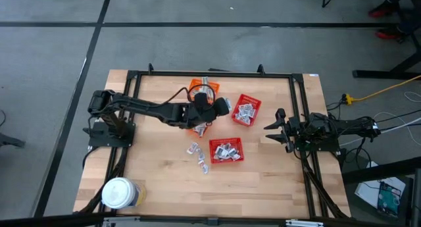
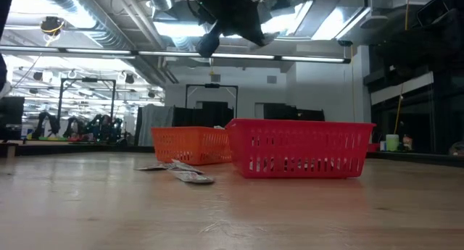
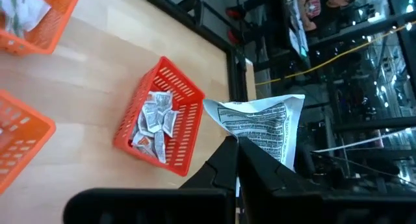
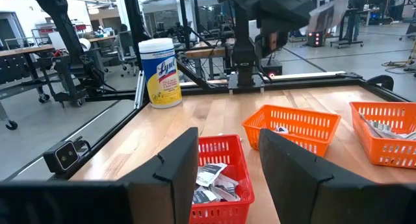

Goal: Pick & Place First Aid Supplies
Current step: Put the gray towelette pack into the bottom red bin

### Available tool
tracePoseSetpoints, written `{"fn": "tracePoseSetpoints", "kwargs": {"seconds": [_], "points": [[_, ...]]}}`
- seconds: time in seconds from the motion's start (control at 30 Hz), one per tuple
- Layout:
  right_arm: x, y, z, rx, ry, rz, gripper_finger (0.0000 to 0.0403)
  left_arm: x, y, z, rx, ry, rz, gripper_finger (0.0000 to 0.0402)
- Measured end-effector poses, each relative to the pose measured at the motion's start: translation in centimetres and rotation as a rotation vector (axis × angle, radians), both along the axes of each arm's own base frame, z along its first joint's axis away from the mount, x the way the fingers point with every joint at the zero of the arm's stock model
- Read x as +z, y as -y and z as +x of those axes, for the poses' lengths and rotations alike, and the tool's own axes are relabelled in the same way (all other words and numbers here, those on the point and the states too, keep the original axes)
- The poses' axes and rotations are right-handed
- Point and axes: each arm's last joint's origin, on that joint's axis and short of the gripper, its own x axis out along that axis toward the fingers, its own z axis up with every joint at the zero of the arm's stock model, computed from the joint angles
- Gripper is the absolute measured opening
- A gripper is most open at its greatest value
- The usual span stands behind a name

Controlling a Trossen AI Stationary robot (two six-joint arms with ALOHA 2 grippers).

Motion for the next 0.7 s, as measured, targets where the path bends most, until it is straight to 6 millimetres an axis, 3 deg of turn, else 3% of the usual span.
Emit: {"fn": "tracePoseSetpoints", "kwargs": {"seconds": [0.7], "points": [[0.00, 0.00, 0.00, 0.000, 0.000, 0.000, 0.0163, -0.32, -0.05, -0.01, 0.017, 0.061, -0.159, 0.0003]]}}
